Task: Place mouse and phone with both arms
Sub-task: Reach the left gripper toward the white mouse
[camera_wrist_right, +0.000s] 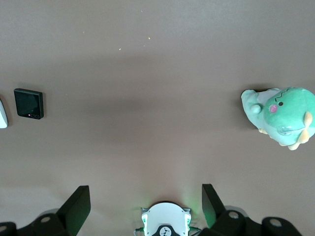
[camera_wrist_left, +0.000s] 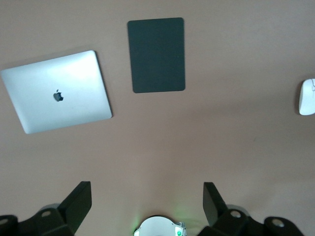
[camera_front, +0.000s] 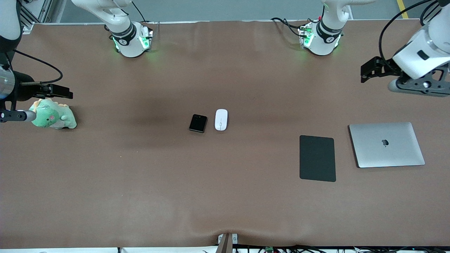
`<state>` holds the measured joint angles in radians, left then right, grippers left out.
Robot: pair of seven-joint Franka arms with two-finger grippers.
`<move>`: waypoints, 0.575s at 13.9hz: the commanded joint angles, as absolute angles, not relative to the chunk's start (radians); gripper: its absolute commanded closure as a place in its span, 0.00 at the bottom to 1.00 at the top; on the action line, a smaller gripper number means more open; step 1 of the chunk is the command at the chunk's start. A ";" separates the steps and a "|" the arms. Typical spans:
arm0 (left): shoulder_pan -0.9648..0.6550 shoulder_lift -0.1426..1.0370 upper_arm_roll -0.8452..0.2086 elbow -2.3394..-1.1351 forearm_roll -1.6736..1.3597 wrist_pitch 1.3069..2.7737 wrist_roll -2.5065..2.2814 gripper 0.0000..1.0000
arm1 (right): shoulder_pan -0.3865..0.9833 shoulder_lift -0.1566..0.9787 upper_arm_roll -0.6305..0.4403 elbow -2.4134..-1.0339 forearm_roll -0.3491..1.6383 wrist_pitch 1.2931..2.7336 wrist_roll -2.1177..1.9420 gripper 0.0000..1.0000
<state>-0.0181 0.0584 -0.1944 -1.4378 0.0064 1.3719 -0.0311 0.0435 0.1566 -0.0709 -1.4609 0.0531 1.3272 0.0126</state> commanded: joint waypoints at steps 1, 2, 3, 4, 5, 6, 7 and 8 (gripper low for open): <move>-0.075 0.139 -0.202 -1.375 -0.021 1.382 -0.104 0.00 | 0.061 0.134 -0.071 -1.534 0.067 1.386 0.066 0.00; -0.087 0.164 -0.202 -1.362 -0.052 1.416 -0.139 0.00 | 0.061 0.133 -0.071 -1.542 0.071 1.403 0.066 0.00; -0.097 0.185 -0.202 -1.362 -0.093 1.442 -0.184 0.00 | 0.063 0.133 -0.071 -1.543 0.072 1.407 0.066 0.00; -0.122 0.211 -0.202 -1.362 -0.125 1.471 -0.228 0.00 | 0.063 0.133 -0.071 -1.542 0.071 1.407 0.066 0.00; -0.155 0.239 -0.202 -1.362 -0.130 1.503 -0.259 0.00 | 0.061 0.133 -0.071 -1.542 0.071 1.407 0.066 0.00; -0.188 0.264 -0.202 -1.364 -0.130 1.525 -0.274 0.00 | 0.063 0.133 -0.071 -1.542 0.071 1.405 0.066 0.00; -0.222 0.288 -0.202 -1.365 -0.133 1.528 -0.279 0.00 | 0.063 0.133 -0.071 -1.542 0.072 1.404 0.067 0.00; -0.250 0.316 -0.202 -1.367 -0.133 1.535 -0.279 0.00 | 0.063 0.133 -0.071 -1.542 0.072 1.404 0.080 0.00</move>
